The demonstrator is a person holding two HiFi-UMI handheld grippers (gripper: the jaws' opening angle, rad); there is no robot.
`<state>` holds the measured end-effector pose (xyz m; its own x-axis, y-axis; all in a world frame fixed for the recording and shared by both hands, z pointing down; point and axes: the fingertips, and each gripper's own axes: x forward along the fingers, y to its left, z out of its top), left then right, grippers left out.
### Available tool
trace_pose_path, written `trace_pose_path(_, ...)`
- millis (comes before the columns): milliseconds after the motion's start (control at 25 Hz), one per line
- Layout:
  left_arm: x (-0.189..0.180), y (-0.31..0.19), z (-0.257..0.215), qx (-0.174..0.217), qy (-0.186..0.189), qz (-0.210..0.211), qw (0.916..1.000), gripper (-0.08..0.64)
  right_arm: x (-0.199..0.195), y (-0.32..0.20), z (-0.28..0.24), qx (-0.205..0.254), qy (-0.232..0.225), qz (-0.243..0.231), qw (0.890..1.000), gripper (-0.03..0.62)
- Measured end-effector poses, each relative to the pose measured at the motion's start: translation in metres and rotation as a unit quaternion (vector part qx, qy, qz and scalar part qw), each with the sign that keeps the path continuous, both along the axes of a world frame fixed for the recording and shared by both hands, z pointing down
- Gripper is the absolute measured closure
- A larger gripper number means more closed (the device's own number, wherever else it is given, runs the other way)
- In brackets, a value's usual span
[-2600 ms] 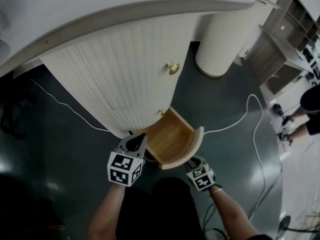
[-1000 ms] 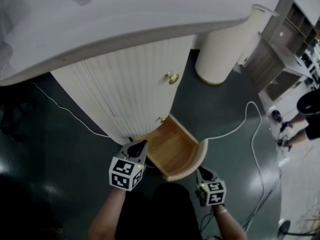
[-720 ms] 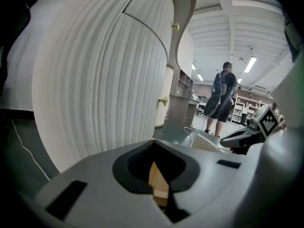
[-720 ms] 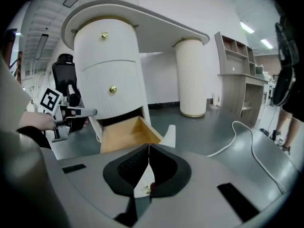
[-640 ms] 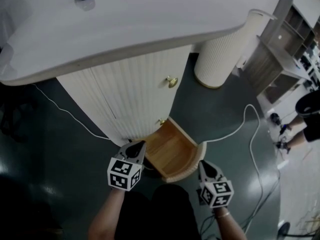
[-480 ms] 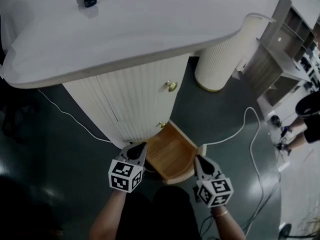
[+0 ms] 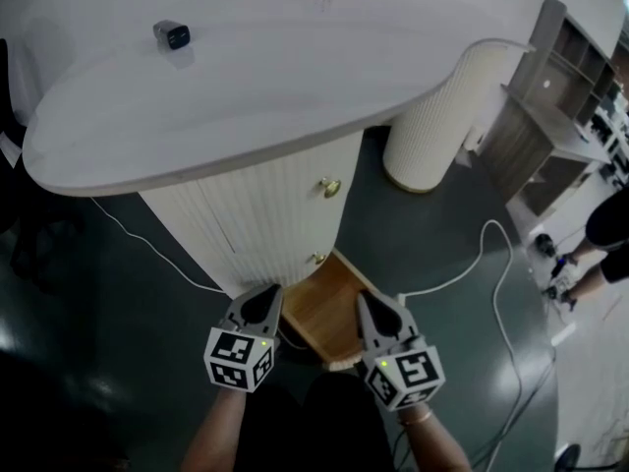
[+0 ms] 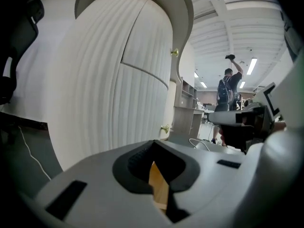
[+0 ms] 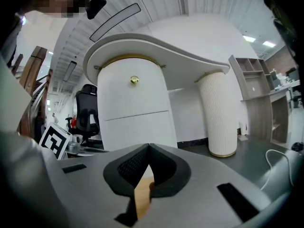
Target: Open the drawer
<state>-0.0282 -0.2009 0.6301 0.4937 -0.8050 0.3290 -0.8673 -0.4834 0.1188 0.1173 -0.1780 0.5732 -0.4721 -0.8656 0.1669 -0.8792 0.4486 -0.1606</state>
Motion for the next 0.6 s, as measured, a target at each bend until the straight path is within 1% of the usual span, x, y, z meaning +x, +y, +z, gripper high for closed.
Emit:
trace_pose_path(120,-0.009,0.005,-0.009,0.009,0.001,-0.016,0.9998,0.558,-0.006,-0.001,-0.008,0.012,-0.011,-0.007,1.0,0.589)
trace_pose_path(240,-0.016,0.009,-0.013,0.015,0.005,-0.029,0.9995,0.558,-0.009,-0.003,-0.009,0.025,0.002,-0.013,1.0,0.591)
trace_pose_path(440,-0.016,0.015,-0.016,0.021,0.007,-0.038,0.999,0.558,-0.011,-0.001,-0.008,0.02,-0.015,-0.013,1.0,0.591)
trace_pose_path(600,-0.014,0.018,-0.013,0.022,0.005,-0.042,0.9989,0.558,-0.01,-0.003,-0.001,0.014,-0.017,-0.014,1.0,0.591)
